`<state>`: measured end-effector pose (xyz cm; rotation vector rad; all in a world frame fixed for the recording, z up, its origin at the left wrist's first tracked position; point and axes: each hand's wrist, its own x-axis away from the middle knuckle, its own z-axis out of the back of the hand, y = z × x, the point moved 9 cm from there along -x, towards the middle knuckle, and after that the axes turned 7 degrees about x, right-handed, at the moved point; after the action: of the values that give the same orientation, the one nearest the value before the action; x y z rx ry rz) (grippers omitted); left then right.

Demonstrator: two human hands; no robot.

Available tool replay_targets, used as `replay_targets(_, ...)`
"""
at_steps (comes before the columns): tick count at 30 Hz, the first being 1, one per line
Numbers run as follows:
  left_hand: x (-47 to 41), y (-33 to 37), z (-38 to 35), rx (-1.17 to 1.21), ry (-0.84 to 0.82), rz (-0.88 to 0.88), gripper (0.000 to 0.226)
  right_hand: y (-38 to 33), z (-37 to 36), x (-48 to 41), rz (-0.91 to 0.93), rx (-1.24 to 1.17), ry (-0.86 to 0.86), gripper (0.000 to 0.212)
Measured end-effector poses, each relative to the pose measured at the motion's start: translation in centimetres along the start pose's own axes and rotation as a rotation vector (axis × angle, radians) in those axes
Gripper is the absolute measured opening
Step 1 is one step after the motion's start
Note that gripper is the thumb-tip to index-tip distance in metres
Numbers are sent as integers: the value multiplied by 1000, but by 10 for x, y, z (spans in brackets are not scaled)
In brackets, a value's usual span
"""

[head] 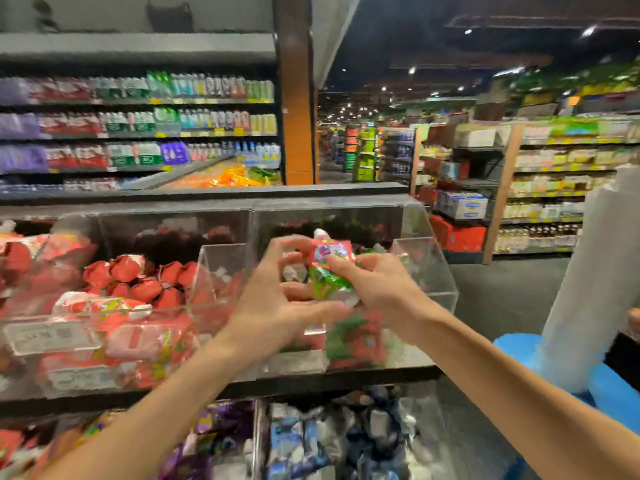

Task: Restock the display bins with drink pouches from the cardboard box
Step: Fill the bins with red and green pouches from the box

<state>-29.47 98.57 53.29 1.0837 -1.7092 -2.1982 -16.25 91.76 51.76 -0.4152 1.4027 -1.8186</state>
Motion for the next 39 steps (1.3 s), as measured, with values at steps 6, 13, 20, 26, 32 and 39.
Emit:
replay_targets(6, -51, 7, -39, -435, 125, -138, 39, -3, 66, -50, 50, 375, -95, 70)
replay_targets(13, -96, 6, -70, -665, 141, -194, 45, -30, 114, -72, 340, 804, 113, 83)
replay_targets(20, -82, -9, -63, -731, 139, -256, 40, -28, 96, -63, 517, 749, 56, 43)
replay_targets(26, -123, -27, -64, -848, 161, -214, 35, -10, 83, -92, 446, 919, -32, 28)
replay_targets(32, -151, -61, -89, -1091, 12, -48, 31, 12, 71, -104, 287, 1235, -256, 32)
replay_targets(39, -156, -76, -87, -1223, -126, 119, 36, 17, 66, -104, 384, 1339, -320, 34)
